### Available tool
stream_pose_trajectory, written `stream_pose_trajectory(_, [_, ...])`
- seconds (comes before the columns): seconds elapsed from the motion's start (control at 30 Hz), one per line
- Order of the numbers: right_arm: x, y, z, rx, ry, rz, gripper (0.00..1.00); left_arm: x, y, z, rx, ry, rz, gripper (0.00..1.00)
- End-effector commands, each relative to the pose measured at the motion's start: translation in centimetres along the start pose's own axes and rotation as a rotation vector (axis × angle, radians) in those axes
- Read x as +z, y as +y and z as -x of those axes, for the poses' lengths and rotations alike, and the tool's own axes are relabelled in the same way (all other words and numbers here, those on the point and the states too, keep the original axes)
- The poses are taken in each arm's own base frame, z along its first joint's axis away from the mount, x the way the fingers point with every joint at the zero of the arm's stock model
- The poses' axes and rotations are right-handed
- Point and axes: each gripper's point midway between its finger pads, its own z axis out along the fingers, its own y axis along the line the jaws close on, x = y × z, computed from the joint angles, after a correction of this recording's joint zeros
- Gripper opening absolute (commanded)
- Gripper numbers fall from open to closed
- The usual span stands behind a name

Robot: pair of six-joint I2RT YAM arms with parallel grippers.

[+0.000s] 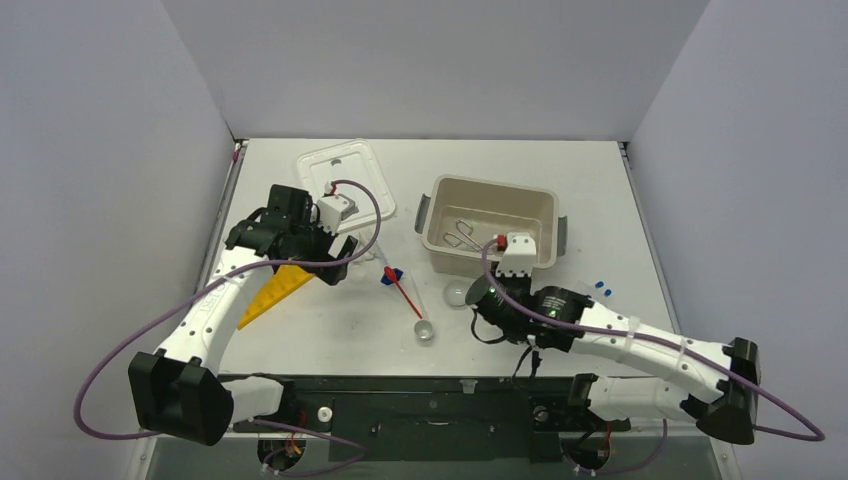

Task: Organize the chemistry lab equipment
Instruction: Pick up the collection bottle at the center of the board, then place the collection bottle in the storage box.

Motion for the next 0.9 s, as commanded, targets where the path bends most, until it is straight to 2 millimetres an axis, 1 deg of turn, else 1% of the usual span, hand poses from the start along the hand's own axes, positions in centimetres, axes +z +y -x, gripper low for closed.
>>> stream_pose_trajectory(0.0, [-3.3,-0.6,6.5,0.029,-0.097,0.059,0.0,-1.0,0.4,1.5,0.014,-0.068,0.018,0.97])
stream_pose_trajectory(0.03, [-3.9,-0.6,7.6,0.044,-0.106,0.073,0.0,-0.9,0.4,1.4,0.013,-0.066,0.018,0.97])
stream_pose_trajectory(0.07, [-3.9,-1.3,8.4,0.046,-0.112,0.058,0.0,-0.9,0.3,1.4,0.012,-0.065,0.017,0.97])
stream_pose_trajectory(0.1, [-4.4,-1.4,9.5,0.061,-0.125,0.067,0.0,-0.8,0.3,1.3,0.012,-0.063,0.016,0.96])
stream_pose_trajectory(0.13, [-4.3,-2.1,10.3,0.06,-0.134,0.046,0.0,-0.7,0.3,1.2,0.011,-0.061,0.017,0.96])
stream_pose_trajectory(0.17, [-4.5,-2.4,11.4,0.075,-0.15,0.041,0.0,-0.7,0.4,1.2,0.011,-0.062,0.018,0.96])
stream_pose_trajectory(0.2, [-4.6,-3.1,12.6,0.08,-0.169,0.022,0.0,-0.7,0.4,1.2,0.012,-0.063,0.018,0.96])
stream_pose_trajectory(0.23, [-4.3,-3.4,13.1,0.078,-0.172,0.007,0.0,-0.7,0.4,1.2,0.012,-0.062,0.017,0.97])
stream_pose_trajectory(0.27, [-4.2,-4.1,14.2,0.082,-0.186,-0.017,0.0,-0.7,0.3,1.2,0.012,-0.063,0.016,0.97])
stream_pose_trajectory(0.3, [-3.5,-4.1,14.4,0.073,-0.175,-0.031,0.0,-0.7,0.3,1.2,0.012,-0.061,0.015,0.97])
stream_pose_trajectory(0.33, [-3.0,-4.9,15.2,0.085,-0.18,-0.06,0.0,-0.7,0.4,1.2,0.012,-0.06,0.015,0.97])
stream_pose_trajectory(0.37, [-2.1,-4.7,15.0,0.077,-0.158,-0.068,0.0,-0.6,0.4,1.2,0.011,-0.058,0.015,0.96])
stream_pose_trajectory(0.43, [0.1,-6.2,15.2,0.085,-0.139,-0.138,0.0,-0.6,0.4,1.2,0.009,-0.058,0.016,0.96])
stream_pose_trajectory(0.47, [1.0,-6.4,15.0,0.08,-0.132,-0.153,0.0,-0.6,0.4,1.2,0.009,-0.057,0.016,0.96])
stream_pose_trajectory(0.5, [2.4,-7.1,15.0,0.085,-0.117,-0.186,0.0,-0.7,0.4,1.2,0.01,-0.059,0.016,0.96])
stream_pose_trajectory(0.53, [3.2,-7.2,14.4,0.08,-0.095,-0.196,0.0,-0.7,0.4,1.2,0.01,-0.059,0.017,0.97])
stream_pose_trajectory(0.57, [4.6,-7.7,13.9,0.078,-0.069,-0.224,0.0,-0.7,0.4,1.3,0.011,-0.06,0.017,0.97])
stream_pose_trajectory(0.63, [6.7,-7.7,13.1,0.085,-0.041,-0.234,0.0,-0.6,0.5,1.3,0.01,-0.06,0.018,0.97])
stream_pose_trajectory(0.7, [8.7,-7.6,12.0,0.081,-0.008,-0.249,0.0,-0.7,0.5,1.3,0.008,-0.059,0.017,0.97])
stream_pose_trajectory(0.77, [10.2,-7.4,10.9,0.073,0.02,-0.259,0.0,-0.7,0.5,1.3,0.007,-0.057,0.015,0.96])
stream_pose_trajectory(0.8, [11.1,-7.3,10.0,0.061,0.045,-0.268,0.0,-0.7,0.5,1.3,0.008,-0.057,0.016,0.97])
stream_pose_trajectory(0.83, [11.6,-7.3,10.0,0.066,0.045,-0.272,0.0,-0.7,0.5,1.2,0.007,-0.057,0.017,0.97])
stream_pose_trajectory(0.87, [12.3,-7.2,9.3,0.057,0.063,-0.281,0.0,-0.8,0.5,1.2,0.008,-0.057,0.018,0.97])
